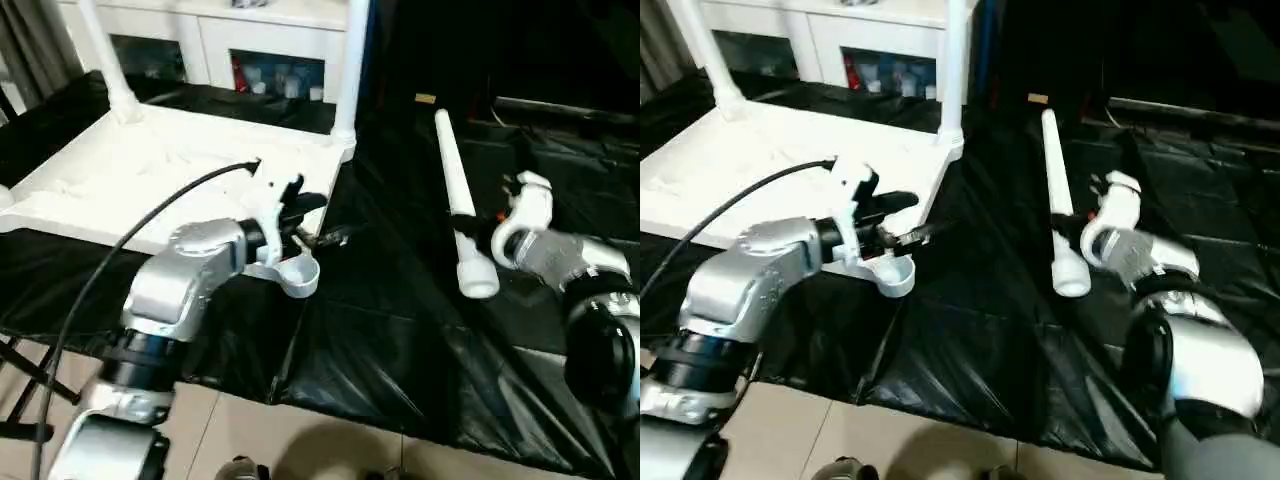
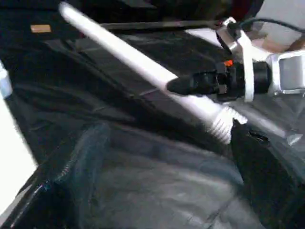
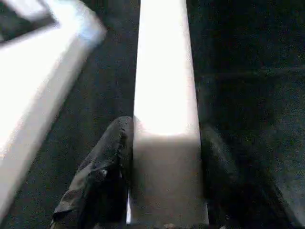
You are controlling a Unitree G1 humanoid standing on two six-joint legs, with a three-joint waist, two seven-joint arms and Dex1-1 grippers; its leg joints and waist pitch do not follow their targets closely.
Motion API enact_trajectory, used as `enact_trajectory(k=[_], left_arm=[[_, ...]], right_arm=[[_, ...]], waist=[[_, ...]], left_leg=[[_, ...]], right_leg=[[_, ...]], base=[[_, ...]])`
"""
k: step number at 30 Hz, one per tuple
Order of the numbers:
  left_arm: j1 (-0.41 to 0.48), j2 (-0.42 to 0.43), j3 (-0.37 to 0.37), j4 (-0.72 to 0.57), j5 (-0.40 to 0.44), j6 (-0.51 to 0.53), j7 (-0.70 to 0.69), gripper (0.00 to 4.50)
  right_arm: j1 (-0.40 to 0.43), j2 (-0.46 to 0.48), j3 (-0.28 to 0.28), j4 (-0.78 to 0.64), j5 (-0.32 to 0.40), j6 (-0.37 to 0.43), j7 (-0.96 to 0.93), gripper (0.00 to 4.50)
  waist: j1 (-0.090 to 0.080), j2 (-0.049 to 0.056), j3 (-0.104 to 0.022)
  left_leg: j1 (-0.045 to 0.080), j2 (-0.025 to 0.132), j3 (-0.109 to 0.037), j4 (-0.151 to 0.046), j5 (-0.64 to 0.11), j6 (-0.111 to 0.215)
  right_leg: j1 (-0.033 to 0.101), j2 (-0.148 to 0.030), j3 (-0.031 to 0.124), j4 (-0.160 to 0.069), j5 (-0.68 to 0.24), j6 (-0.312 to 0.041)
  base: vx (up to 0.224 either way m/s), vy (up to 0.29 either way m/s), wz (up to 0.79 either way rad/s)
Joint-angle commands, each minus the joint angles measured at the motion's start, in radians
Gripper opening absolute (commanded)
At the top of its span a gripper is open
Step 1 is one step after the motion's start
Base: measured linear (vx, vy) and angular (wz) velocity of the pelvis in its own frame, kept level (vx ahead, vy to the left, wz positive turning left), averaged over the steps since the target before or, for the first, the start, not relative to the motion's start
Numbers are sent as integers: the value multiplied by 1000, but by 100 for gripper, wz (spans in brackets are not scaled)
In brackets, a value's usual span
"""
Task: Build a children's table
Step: Pick table leg
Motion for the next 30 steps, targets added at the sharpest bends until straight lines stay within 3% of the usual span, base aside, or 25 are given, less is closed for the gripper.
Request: enact_trajectory(k=[1, 2, 4, 7, 10, 13, 14, 15, 23, 24, 25, 26, 30], left_arm=[[-54, -43, 71, 40, -64, 67, 70, 450], [-65, -59, 90, 52, -82, 74, 81, 450], [-83, -85, 128, 67, -124, 94, 95, 450], [-112, -115, 177, 89, -174, 107, 110, 450], [-141, -138, 216, 108, -217, 117, 123, 450], [-154, -150, 235, 123, -233, 121, 135, 450], [-176, -176, 271, 146, -272, 151, 154, 450], [-183, -185, 282, 153, -285, 162, 159, 450], [-189, -228, 294, 169, -323, 181, 161, 450], [-183, -243, 282, 176, -316, 162, 160, 450], [-179, -249, 277, 176, -315, 156, 156, 450], [-177, -251, 276, 176, -317, 156, 153, 450], [-171, -254, 262, 179, -311, 156, 140, 450]], right_arm=[[50, 14, -24, -223, 113, 70, 141, 178], [86, 26, -29, -311, 156, 103, 172, 178], [142, 42, -35, -436, 222, 169, 196, 178], [227, 64, -32, -598, 302, 230, 210, 178], [320, 93, -29, -756, 380, 280, 224, 177], [346, 103, -25, -800, 402, 289, 236, 177], [390, 125, -23, -881, 437, 319, 247, 177], [406, 134, -20, -910, 448, 330, 252, 177], [488, 162, 40, -1056, 476, 384, 234, 177], [513, 167, 78, -1086, 467, 393, 226, 177], [520, 166, 97, -1091, 458, 394, 229, 177], [524, 165, 108, -1095, 452, 393, 229, 177], [533, 163, 152, -1107, 427, 391, 235, 177]], waist=[[2, -4, -94], [7, -2, -94], [10, -5, -92], [11, -1, -91], [9, 0, -91], [5, 0, -90], [3, 7, -86], [3, 8, -85], [-3, 17, -87], [-6, 17, -87], [-6, 28, -85], [-7, 24, -85], [-12, 27, -85]], left_leg=[[21, 19, -4, -54, -161, 56], [24, 20, -6, -54, -152, 78], [24, 18, -6, -57, -151, 85], [25, 19, -7, -58, -155, 74], [25, 19, -10, -65, -189, 54], [26, 17, -13, -68, -219, 35], [26, 15, -12, -69, -236, 24], [29, 15, -13, -70, -243, 23], [30, 19, -18, -80, -251, 20], [27, 19, -19, -81, -252, 16], [31, 19, -18, -81, -260, 12], [31, 19, -18, -81, -264, 12], [28, 18, -21, -83, -275, 7]], right_leg=[[75, -29, 23, -66, -71, -263], [76, -29, 23, -67, -63, -259], [76, -29, 21, -75, -89, -253], [71, -29, 20, -79, -136, -246], [69, -29, 17, -91, -218, -214], [65, -32, 17, -98, -269, -196], [62, -34, 19, -103, -306, -179], [61, -34, 19, -106, -315, -172], [61, -35, 17, -117, -330, -151], [63, -36, 16, -116, -330, -150], [59, -35, 17, -122, -334, -145], [60, -35, 17, -123, -333, -143], [63, -37, 17, -122, -343, -139]], base=[[0, 0, 0], [0, 0, 0], [0, 0, 0], [0, 0, 0], [0, 0, 0], [0, 0, 0], [0, 0, 0], [0, 0, 0], [0, 0, 0], [0, 0, 0], [0, 0, 0], [0, 0, 0], [0, 0, 0]])
